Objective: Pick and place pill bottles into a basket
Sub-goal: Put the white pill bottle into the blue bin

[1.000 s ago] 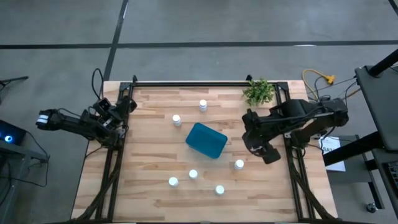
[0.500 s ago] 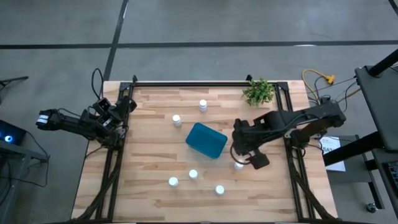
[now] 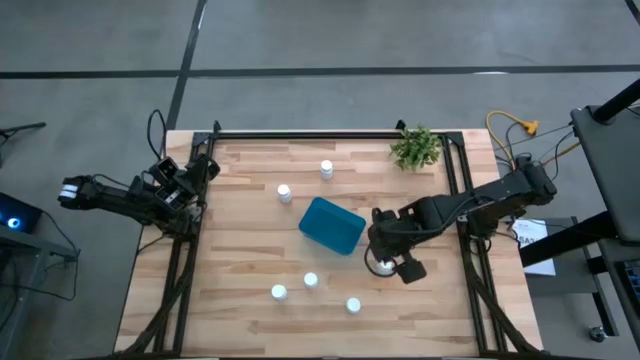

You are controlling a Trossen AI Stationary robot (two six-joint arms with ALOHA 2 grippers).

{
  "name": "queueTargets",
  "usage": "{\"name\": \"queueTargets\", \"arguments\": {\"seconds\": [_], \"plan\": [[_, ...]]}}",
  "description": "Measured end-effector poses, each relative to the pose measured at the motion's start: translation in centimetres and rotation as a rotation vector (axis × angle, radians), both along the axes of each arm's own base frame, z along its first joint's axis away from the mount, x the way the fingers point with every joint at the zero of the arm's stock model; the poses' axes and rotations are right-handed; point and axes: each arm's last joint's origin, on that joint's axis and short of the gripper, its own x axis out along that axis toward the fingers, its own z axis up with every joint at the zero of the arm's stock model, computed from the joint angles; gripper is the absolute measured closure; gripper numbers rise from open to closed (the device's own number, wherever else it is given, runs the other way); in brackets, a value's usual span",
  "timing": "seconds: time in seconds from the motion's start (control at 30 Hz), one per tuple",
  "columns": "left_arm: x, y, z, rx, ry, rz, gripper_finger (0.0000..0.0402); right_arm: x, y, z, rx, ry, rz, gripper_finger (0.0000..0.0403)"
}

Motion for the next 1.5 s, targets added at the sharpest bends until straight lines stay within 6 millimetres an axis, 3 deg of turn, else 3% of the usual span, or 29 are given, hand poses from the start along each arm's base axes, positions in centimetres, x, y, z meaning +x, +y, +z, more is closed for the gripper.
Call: {"name": "queueTargets", "arguments": {"seconds": [0.4, 0.97, 1.5], "plan": [[0.0, 0.0, 0.0, 0.004, 0.003, 0.004, 0.0391, 0.1, 0.5, -2.7, 0.004, -0.004, -0.016, 0.0064], [0.0, 0.0, -0.2, 0.005, 0.009, 0.004, 0.0391, 1.9, 1.2, -6.4, -0.030, 0.053, 0.026, 0.0069], [0.1, 0.0, -0.4, 0.005, 0.015, 0.002, 0.0391, 0.6, 0.8, -9.2, -0.027, 0.080, -0.024, 0.0074]]}}
